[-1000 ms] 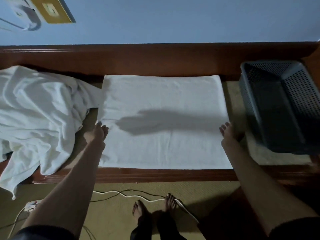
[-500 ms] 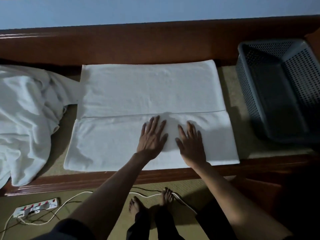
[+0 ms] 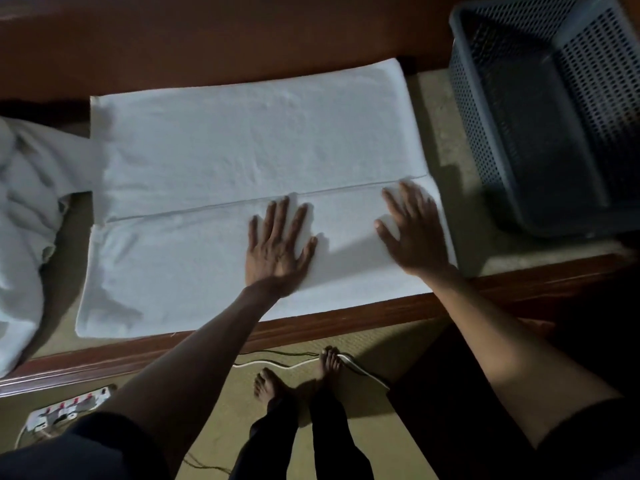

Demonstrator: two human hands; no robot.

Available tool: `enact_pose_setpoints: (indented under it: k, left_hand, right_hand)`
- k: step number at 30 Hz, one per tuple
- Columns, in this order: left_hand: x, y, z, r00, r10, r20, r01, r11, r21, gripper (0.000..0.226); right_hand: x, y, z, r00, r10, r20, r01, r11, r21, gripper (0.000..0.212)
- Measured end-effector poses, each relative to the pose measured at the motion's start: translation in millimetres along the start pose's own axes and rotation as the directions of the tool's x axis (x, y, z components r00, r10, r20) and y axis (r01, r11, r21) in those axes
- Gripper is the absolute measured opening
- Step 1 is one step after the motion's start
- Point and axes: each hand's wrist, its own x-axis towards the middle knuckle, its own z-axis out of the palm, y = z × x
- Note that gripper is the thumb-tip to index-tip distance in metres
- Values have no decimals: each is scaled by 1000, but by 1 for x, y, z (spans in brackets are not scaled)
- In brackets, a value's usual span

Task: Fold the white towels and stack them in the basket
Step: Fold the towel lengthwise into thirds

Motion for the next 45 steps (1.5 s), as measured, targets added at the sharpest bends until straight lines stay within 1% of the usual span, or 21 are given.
enact_pose_setpoints:
  k: [3,6,7,9,11,13,15,18,19,23,25,27,29,31,32,33,34,36,38,40,45]
  left_hand:
    - [1,1,-1,1000,-7,-4,7,1000,10,67]
    - [1,3,1,1000,-12,-9,12,1000,25,68]
    - [1,3,1,1000,-12,-11,13,1000,26,68]
    - [1,3,1,1000,-7,-15,7,1000,18,68]
    - [0,2,1,1000,-2,-20,2,1000,15,68]
    - [1,1,1,1000,-9,-18,9,1000,22,68]
    - [1,1,0,1000,-14,-11,14,1000,20,67]
    - [1,2,-1,1000,-15,-5,15,1000,21,67]
    - [1,2,-2,1000,-19,-5,19,1000,14,67]
    - [0,1,-2,1000,-20,-4,20,1000,11,68]
    - [0,-1,-2,1000,-17,-9,18,1000,12,68]
    - [-3,-3,-1,1000,-14,-20,15,1000,13,68]
    - [-3,-4,0,1000,-14,-21,14,1000,3,67]
    - [-1,-7,-1,1000,-8,-3,8,1000,-23,65]
    - [-1,-9,-2,1000,5,10,-4,999,-44,64]
    - [-3,-13,-2,999,27,17,-26,998,-64,62]
    - [-5,-20,-3,998,59,14,-58,996,-72,60]
    - [-15,-41,-6,994,110,-6,-110,993,-52,60]
    - [-28,-69,-11,994,105,-25,-106,994,-19,60]
    - [-39,-104,-18,998,54,-20,-54,998,-19,60]
    - [-62,-191,-38,996,-90,4,90,994,-57,62]
  right_hand:
    - [7,17,-8,987,163,12,-163,987,2,67]
    - [12,1,-17,964,257,-72,-258,966,-3,66]
    - [11,-13,-20,961,245,-125,-245,969,17,65]
    - [4,-47,-21,973,122,-195,-112,992,59,62]
    - [-9,-76,-14,992,-13,-122,26,994,107,61]
    - [-21,-83,0,998,-58,1,57,990,126,61]
    - [-32,-67,10,996,-65,62,59,994,90,61]
    - [-41,-23,8,982,-156,108,160,987,-31,61]
    - [-39,-8,3,981,-152,124,160,986,-55,63]
    - [-20,32,-17,994,69,81,-65,996,-60,67]
    - [-11,22,-20,993,118,-14,-119,992,-39,67]
    - [-2,-13,-18,986,93,-135,-90,996,22,63]
    - [7,-63,-7,975,64,-214,-23,982,189,59]
    - [13,-113,8,956,73,-284,32,936,349,55]
    - [14,-131,17,953,101,-285,25,914,406,56]
    - [15,-144,23,960,140,-241,-21,898,439,58]
    - [15,-151,30,964,165,-206,-66,906,418,59]
    - [12,-154,44,954,146,-260,-72,959,275,51]
    - [9,-152,47,947,90,-309,-45,988,149,48]
    - [11,-153,45,942,41,-334,-24,998,54,49]
    - [16,-155,41,973,172,-153,-167,985,46,58]
